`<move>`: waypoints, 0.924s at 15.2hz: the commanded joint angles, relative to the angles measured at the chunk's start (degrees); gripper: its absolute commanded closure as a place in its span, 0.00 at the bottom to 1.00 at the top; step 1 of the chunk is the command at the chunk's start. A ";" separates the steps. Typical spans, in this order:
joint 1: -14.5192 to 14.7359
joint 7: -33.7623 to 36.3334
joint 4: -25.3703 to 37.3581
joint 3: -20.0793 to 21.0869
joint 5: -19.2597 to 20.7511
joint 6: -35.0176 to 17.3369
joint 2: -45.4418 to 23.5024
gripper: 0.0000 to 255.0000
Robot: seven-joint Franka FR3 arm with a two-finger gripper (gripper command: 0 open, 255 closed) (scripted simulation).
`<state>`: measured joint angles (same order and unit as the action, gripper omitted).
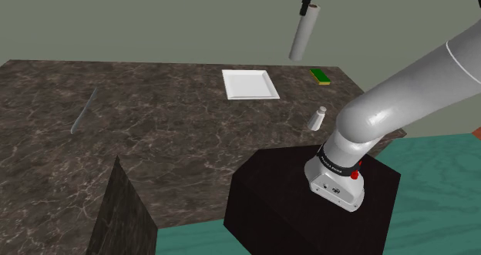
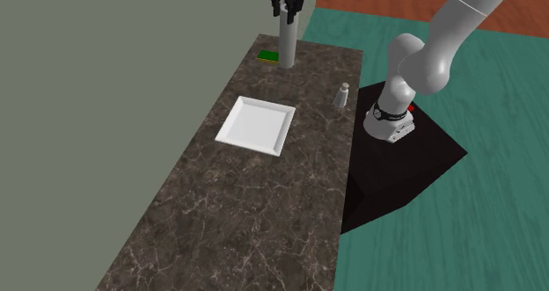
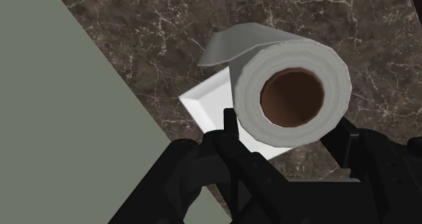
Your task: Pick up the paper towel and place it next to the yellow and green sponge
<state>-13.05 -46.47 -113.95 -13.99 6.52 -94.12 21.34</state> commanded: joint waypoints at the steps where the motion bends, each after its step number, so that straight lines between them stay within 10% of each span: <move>1: -0.96 -2.63 -1.20 -1.90 0.70 -1.22 0.21 1.00; 14: -6.49 -21.48 1.03 -15.89 1.83 -7.46 -6.79 1.00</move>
<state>-19.10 -65.89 -113.87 -28.45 8.62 -101.07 15.86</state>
